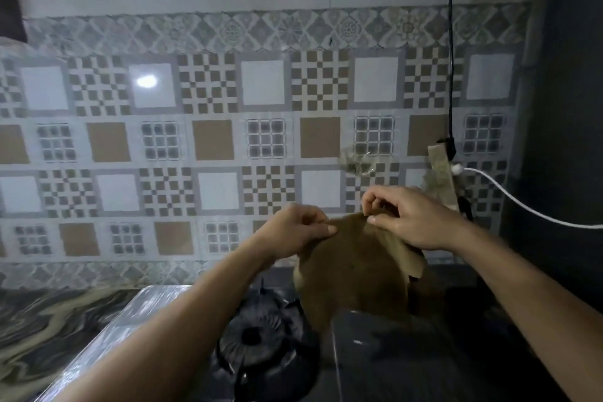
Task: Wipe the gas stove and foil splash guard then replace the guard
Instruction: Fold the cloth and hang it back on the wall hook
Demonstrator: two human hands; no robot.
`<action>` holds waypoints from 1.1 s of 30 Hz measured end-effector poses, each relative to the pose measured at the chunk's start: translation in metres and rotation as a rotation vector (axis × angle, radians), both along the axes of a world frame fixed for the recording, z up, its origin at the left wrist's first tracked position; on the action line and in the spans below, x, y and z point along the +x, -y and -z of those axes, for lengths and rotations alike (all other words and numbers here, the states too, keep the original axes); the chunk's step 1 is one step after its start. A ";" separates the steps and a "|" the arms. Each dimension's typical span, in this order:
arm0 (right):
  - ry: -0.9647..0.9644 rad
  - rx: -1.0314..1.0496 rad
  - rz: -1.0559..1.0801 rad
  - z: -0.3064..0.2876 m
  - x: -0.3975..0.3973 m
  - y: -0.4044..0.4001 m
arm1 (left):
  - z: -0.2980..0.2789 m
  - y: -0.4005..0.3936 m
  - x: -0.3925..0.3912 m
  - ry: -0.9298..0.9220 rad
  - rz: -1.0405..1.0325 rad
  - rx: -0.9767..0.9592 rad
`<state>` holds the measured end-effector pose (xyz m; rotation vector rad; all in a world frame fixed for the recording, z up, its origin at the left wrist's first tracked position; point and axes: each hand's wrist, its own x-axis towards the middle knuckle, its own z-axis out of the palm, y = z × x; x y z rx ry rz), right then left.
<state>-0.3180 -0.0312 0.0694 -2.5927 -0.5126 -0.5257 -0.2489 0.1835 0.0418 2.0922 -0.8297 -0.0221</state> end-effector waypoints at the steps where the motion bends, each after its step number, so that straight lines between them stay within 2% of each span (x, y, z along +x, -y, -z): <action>1: 0.005 -0.017 0.009 0.000 0.021 0.017 | -0.002 0.020 0.021 0.016 -0.035 -0.007; 6: 0.025 -0.037 0.099 0.011 0.122 0.089 | -0.005 0.106 0.116 0.183 -0.172 0.050; 10: 0.058 -0.077 0.213 0.019 0.188 0.112 | -0.004 0.148 0.168 0.626 -0.291 0.365; 15: 0.021 -0.108 0.301 0.020 0.254 0.120 | -0.009 0.170 0.225 0.935 -0.331 0.686; 17: 0.018 -0.110 0.351 0.020 0.278 0.120 | -0.014 0.176 0.244 0.993 -0.354 0.762; 23: 0.082 -0.165 0.502 0.025 0.303 0.109 | -0.012 0.186 0.278 0.928 -0.436 0.786; 26: 0.091 -0.166 0.519 0.033 0.302 0.104 | -0.002 0.191 0.280 0.853 -0.413 0.783; 30: 0.005 -0.172 0.559 0.041 0.290 0.099 | 0.005 0.198 0.272 0.476 -0.300 0.722; 33: -0.137 -0.074 0.562 0.038 0.275 0.096 | 0.000 0.198 0.256 0.299 -0.253 0.783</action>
